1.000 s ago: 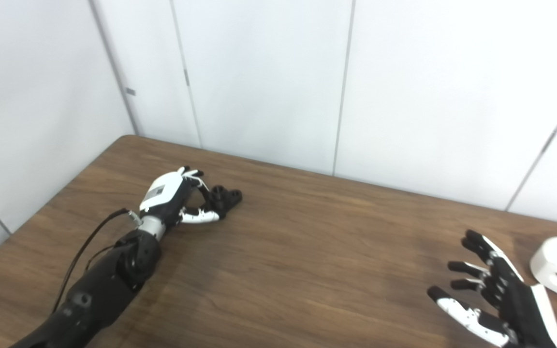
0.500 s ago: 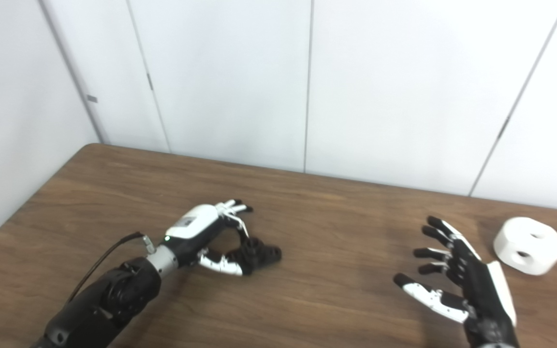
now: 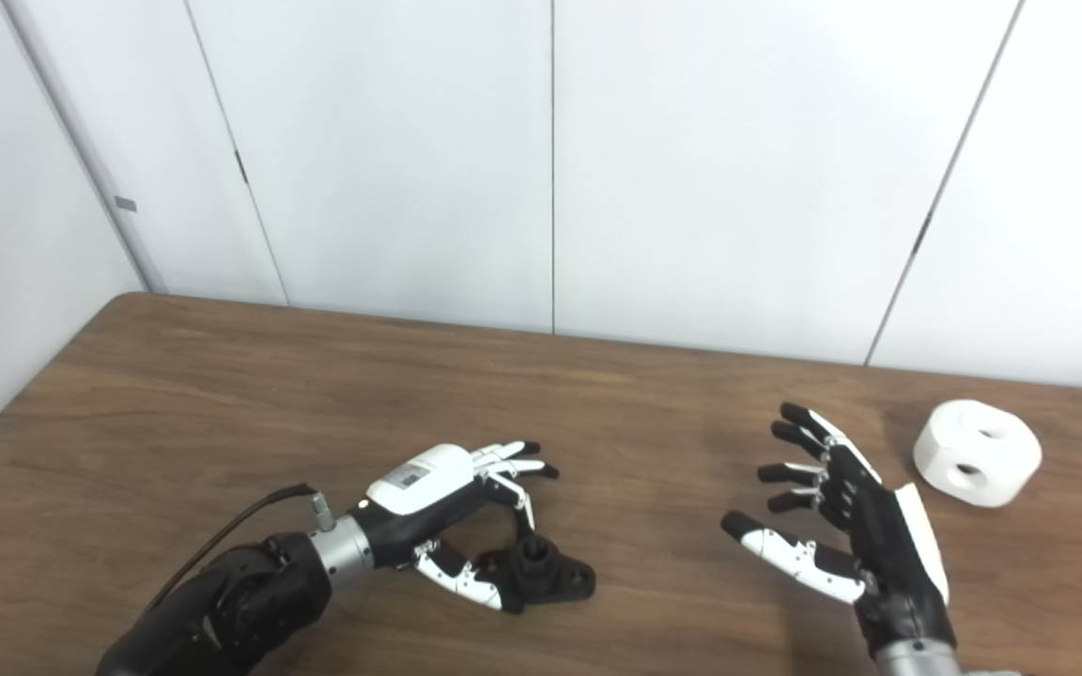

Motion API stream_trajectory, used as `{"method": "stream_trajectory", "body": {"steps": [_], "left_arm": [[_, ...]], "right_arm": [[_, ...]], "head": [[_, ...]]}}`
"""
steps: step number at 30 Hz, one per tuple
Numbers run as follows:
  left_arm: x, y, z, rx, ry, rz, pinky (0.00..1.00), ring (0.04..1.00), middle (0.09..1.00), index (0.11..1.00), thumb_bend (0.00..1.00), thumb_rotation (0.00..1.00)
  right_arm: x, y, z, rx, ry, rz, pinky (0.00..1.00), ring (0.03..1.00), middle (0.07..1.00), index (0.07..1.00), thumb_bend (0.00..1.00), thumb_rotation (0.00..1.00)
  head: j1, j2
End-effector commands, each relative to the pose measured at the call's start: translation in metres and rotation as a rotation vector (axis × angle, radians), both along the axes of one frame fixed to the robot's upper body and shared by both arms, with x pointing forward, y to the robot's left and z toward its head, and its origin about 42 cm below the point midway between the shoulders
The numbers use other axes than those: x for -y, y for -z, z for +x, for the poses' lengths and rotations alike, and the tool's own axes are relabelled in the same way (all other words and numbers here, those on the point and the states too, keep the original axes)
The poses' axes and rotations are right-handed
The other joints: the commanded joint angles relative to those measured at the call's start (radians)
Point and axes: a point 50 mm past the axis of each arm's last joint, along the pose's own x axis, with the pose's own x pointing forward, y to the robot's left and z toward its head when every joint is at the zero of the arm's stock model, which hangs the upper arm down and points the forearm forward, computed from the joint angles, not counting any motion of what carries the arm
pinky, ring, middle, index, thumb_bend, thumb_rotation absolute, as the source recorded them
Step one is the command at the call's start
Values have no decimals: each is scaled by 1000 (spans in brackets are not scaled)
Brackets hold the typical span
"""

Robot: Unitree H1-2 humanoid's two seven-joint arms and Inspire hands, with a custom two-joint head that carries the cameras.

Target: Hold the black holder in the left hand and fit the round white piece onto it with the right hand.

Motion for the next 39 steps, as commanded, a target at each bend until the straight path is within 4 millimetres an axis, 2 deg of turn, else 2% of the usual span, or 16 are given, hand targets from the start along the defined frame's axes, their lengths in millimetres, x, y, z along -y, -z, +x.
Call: {"method": "stream_trajectory", "body": {"steps": [1, 4, 7, 9, 12, 15, 17, 18, 19, 21, 23, 26, 31, 33, 39], "left_arm": [[10, 5, 1, -13, 74, 50, 962, 1000, 912, 482, 524, 59], [11, 12, 6, 13, 90, 95, 946, 994, 908, 481, 524, 59], [9, 14, 10, 82, 105, 168, 900, 987, 907, 481, 524, 61], [6, 14, 13, 93, 95, 194, 915, 991, 909, 482, 525, 59], [0, 17, 15, 100, 89, 211, 896, 977, 900, 482, 525, 58], [-4, 22, 17, 112, 84, 231, 872, 957, 885, 482, 525, 58], [-9, 25, 17, 112, 81, 243, 866, 948, 875, 482, 525, 57], [-10, 26, 16, 113, 80, 246, 861, 943, 872, 482, 525, 56], [-13, 27, 16, 110, 80, 255, 858, 940, 870, 482, 525, 56], [-17, 29, 16, 107, 77, 264, 859, 938, 869, 483, 525, 55], [-22, 30, 16, 106, 71, 255, 849, 926, 860, 483, 524, 54], [-27, 31, 16, 113, 70, 255, 836, 907, 846, 482, 524, 54], [-33, 35, 15, 108, 65, 239, 807, 881, 827, 483, 523, 51], [-35, 38, 15, 96, 58, 232, 819, 890, 836, 483, 523, 51], [-41, 51, 17, 92, 44, 232, 833, 910, 853, 482, 524, 55]], "right_arm": [[-2, -16, 7, 93, -1, -6, 548, 677, 830, 842, 597, 285], [-2, -12, 10, 99, -12, -1, 539, 681, 832, 839, 594, 310], [-2, -12, 13, 120, -21, 28, 532, 660, 801, 825, 603, 259], [-2, -16, 14, 136, -18, 27, 551, 667, 780, 815, 603, 269], [3, -32, 18, 178, -12, -8, 568, 669, 780, 813, 616, 312], [9, -47, 22, 216, 4, -45, 558, 669, 788, 813, 637, 342], [18, -61, 27, 259, 26, -128, 560, 680, 799, 813, 634, 355], [21, -66, 28, 275, 36, -162, 567, 691, 805, 815, 635, 354], [26, -73, 31, 301, 53, -221, 571, 698, 810, 815, 636, 353], [36, -85, 35, 340, 98, -332, 582, 712, 810, 804, 662, 345], [46, -97, 40, 369, 139, -421, 582, 719, 809, 796, 681, 327], [63, -117, 46, 411, 217, -552, 587, 725, 806, 785, 702, 304], [98, -142, 51, 436, 350, -724, 664, 790, 829, 788, 741, 284], [113, -150, 52, 430, 411, -771, 711, 828, 851, 791, 754, 309], [144, -156, 54, 315, 528, -821, 747, 889, 911, 810, 787, 409]], "head": [[-11, 1], [-48, -10], [-71, -12], [-105, -17], [-138, -24], [-207, -49], [-271, -73], [-271, -73], [-319, -91], [-354, -104], [-424, -133], [-475, -163], [-515, -215], [-524, -225], [-548, -246]]}}
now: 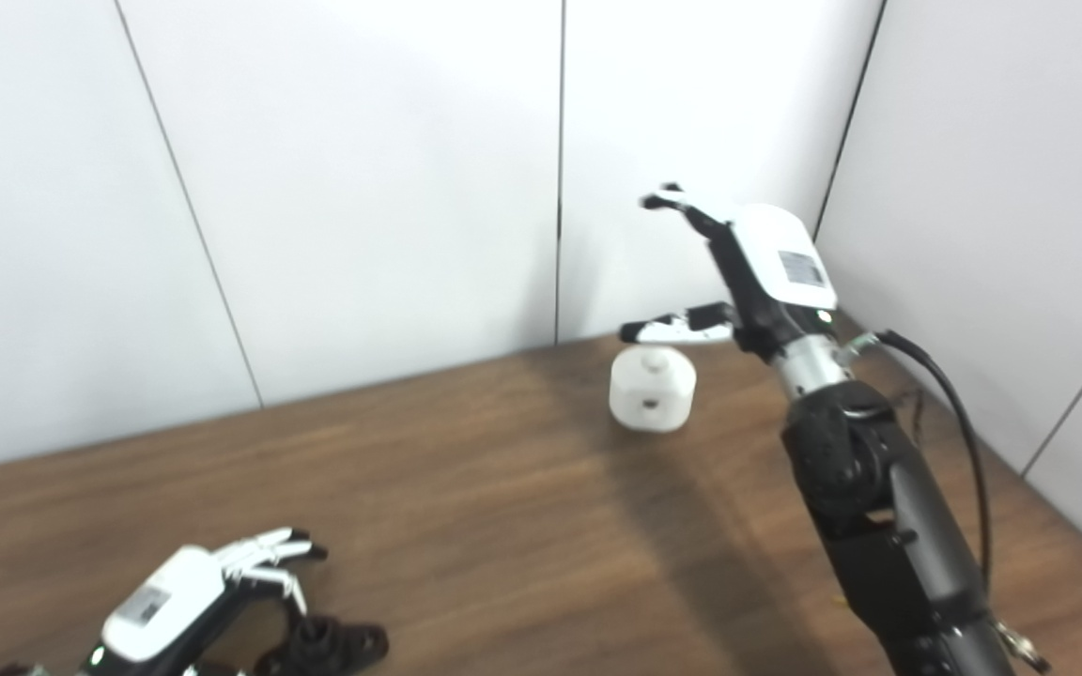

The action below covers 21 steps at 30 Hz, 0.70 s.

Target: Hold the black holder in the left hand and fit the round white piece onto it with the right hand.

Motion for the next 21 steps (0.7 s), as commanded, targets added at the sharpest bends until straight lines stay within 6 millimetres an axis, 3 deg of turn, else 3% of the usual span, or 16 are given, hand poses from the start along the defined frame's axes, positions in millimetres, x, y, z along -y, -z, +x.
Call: {"method": "stream_trajectory", "body": {"steps": [1, 5, 8, 15, 21], "left_arm": [[-35, 29, -5, -82, -40, 195, 844, 921, 863, 483, 524, 55], [-35, 32, -6, -81, -26, 204, 860, 937, 879, 482, 524, 57], [-36, 35, -7, -86, -24, 202, 877, 947, 885, 483, 524, 57], [-39, 37, -8, -87, -20, 204, 898, 955, 892, 482, 525, 57], [-39, 36, -9, -90, -16, 201, 891, 938, 881, 483, 524, 56]], "right_arm": [[11, -19, 3, 24, 37, -15, 755, 909, 928, 828, 816, 466], [23, -13, 7, -14, 66, 20, 778, 948, 964, 878, 934, 633], [31, -9, 13, -43, 75, 39, 784, 960, 983, 898, 976, 677], [43, -4, 25, -216, 80, 58, 821, 997, 1000, 927, 995, 691], [49, 9, 32, -359, 73, 42, 769, 968, 1000, 926, 979, 614]], "head": [[-8, -2], [-12, -3], [-13, -1], [-11, 7], [-10, 10]]}}
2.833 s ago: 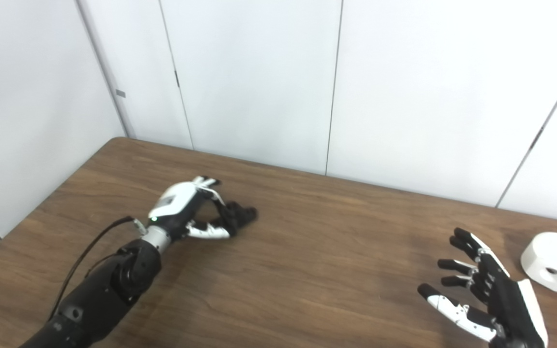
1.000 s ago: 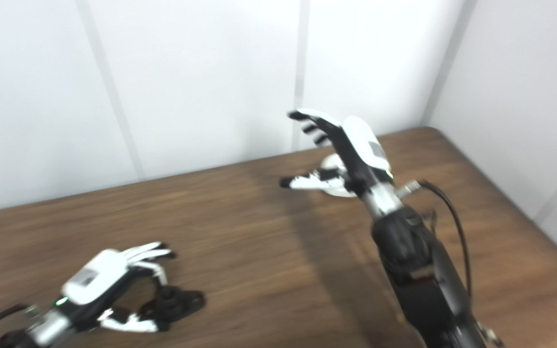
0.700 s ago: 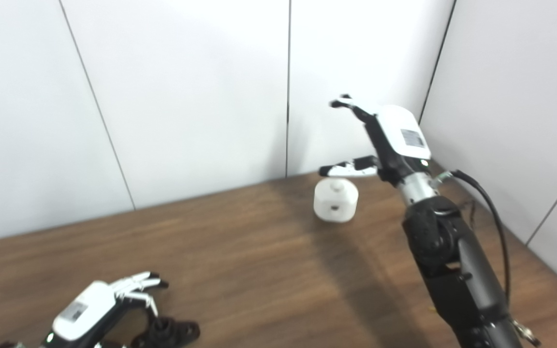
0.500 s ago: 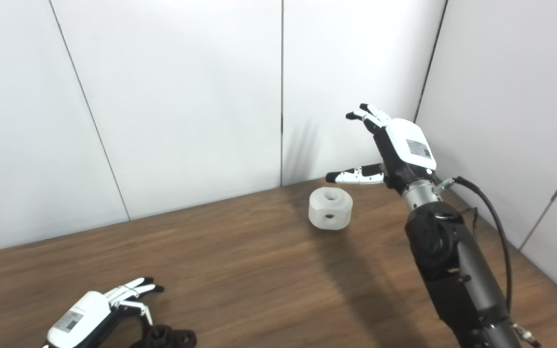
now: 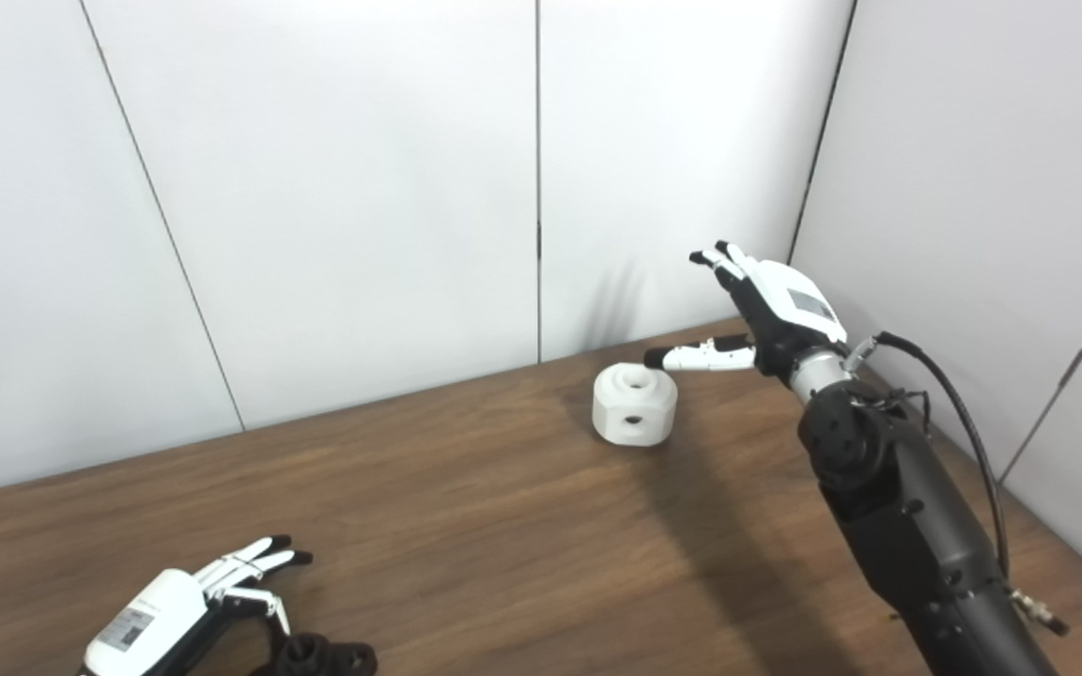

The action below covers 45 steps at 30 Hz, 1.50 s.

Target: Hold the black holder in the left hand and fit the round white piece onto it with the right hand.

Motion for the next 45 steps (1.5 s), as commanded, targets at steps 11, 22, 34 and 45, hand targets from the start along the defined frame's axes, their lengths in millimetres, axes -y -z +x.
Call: {"method": "stream_trajectory", "body": {"steps": [11, 22, 34, 45], "left_arm": [[-39, 27, -15, -83, -24, 207, 849, 906, 855, 483, 524, 55], [-33, 22, -17, -93, -2, 220, 834, 905, 853, 484, 523, 52], [-31, 22, -21, -90, -5, 225, 816, 891, 840, 484, 524, 53], [-31, 18, -23, -95, -4, 204, 817, 890, 841, 484, 523, 51]], "right_arm": [[11, 0, 18, -107, -63, 51, 789, 967, 1000, 933, 1000, 588], [9, 25, 38, -202, -85, 74, 752, 944, 995, 936, 1000, 635], [8, 43, 50, -193, -30, 100, 736, 919, 980, 933, 1000, 547], [-2, 59, 57, -212, -16, 87, 750, 922, 966, 898, 1000, 506]], "head": [[6, 14], [16, 23], [20, 26], [31, 38]]}}
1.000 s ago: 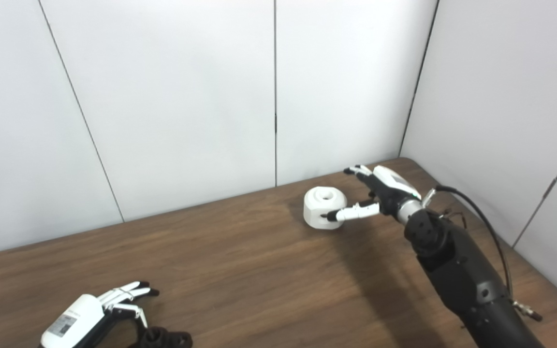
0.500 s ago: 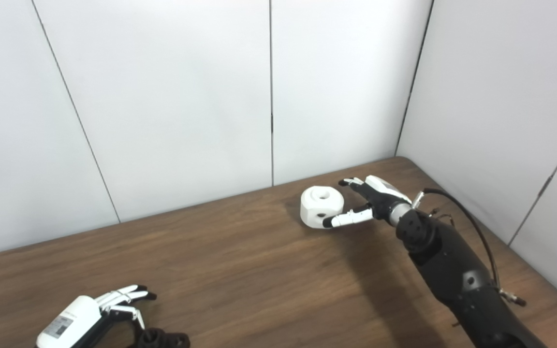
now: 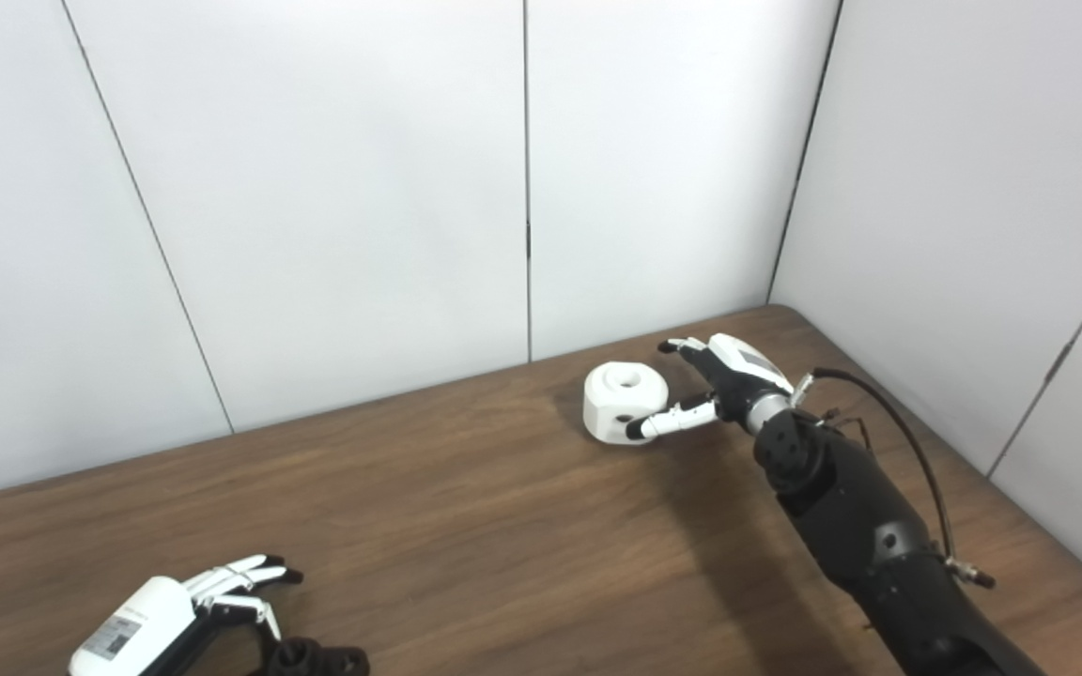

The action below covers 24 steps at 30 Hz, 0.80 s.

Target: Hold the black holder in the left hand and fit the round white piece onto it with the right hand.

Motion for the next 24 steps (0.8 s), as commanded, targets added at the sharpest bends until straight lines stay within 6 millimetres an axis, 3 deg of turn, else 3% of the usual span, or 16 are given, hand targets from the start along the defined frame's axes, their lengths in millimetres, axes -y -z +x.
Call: {"method": "stream_trajectory", "body": {"steps": [1, 24], "left_arm": [[-23, 24, -13, -82, 1, 192, 814, 887, 839, 484, 523, 51], [-23, 18, -17, -87, -1, 201, 784, 874, 833, 484, 523, 50]], "right_arm": [[-5, -9, 8, 11, -23, -8, 761, 923, 966, 899, 1000, 495], [-26, -10, 21, -121, -120, -101, 836, 951, 991, 880, 995, 402]], "head": [[-1, 1], [10, 21]]}}
